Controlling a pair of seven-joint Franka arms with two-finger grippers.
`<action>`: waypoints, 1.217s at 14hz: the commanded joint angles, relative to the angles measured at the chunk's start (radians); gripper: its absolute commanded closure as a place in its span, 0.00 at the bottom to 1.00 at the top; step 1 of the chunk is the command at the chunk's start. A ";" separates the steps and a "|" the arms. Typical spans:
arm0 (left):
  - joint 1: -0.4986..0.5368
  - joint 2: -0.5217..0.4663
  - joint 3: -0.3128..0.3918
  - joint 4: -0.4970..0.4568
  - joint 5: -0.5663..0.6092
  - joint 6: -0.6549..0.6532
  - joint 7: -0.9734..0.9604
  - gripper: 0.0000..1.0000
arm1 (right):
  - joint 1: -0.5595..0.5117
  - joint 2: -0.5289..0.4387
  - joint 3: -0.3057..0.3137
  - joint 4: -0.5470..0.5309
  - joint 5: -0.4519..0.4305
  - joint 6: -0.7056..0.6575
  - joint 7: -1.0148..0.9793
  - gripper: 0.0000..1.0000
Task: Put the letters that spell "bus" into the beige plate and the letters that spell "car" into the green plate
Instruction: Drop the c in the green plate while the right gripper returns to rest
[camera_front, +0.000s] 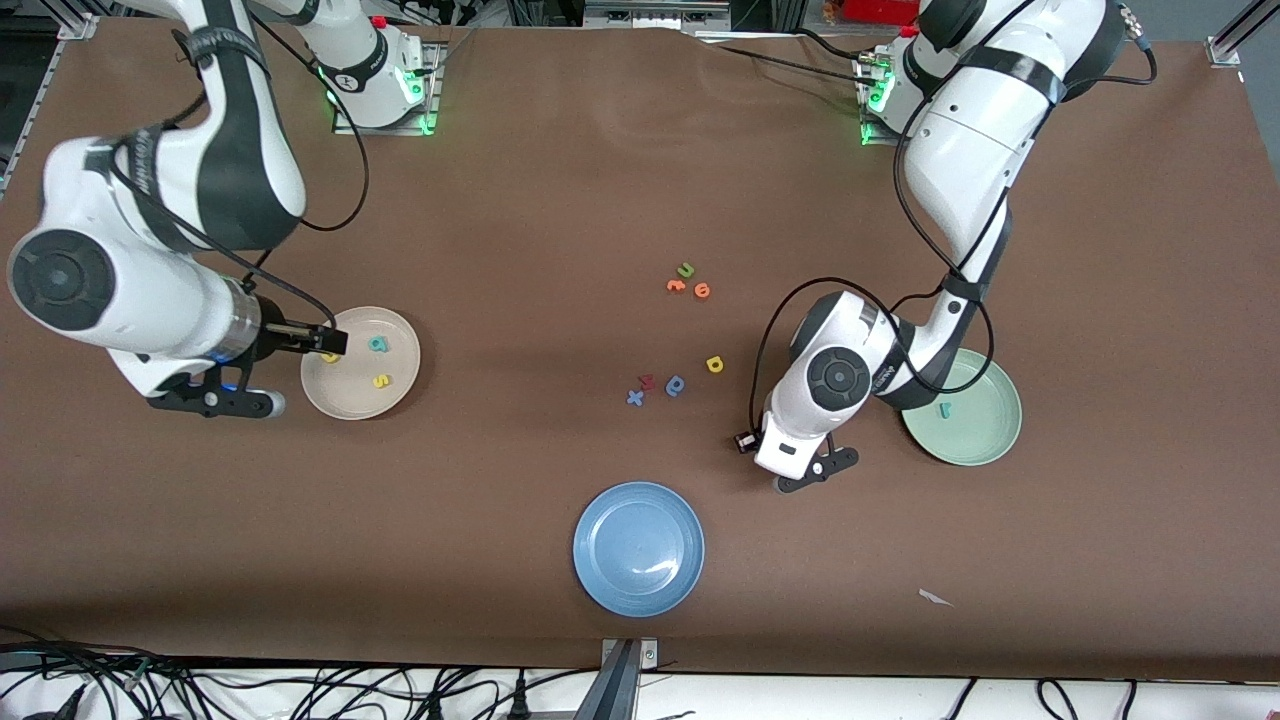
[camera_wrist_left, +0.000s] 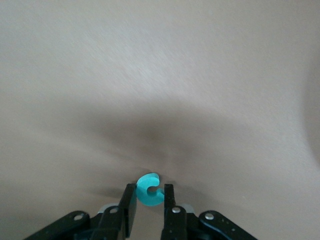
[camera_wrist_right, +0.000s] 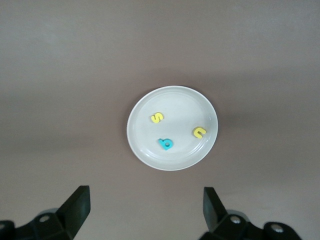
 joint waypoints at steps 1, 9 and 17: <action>0.060 -0.058 -0.004 0.008 0.016 -0.106 0.150 0.95 | -0.084 -0.089 0.103 -0.055 0.004 -0.016 -0.016 0.00; 0.294 -0.242 -0.006 -0.165 0.020 -0.243 0.665 0.99 | -0.386 -0.444 0.346 -0.370 -0.078 0.134 -0.027 0.00; 0.399 -0.290 -0.007 -0.331 0.079 -0.222 0.821 0.17 | -0.371 -0.361 0.293 -0.198 -0.072 -0.034 -0.111 0.00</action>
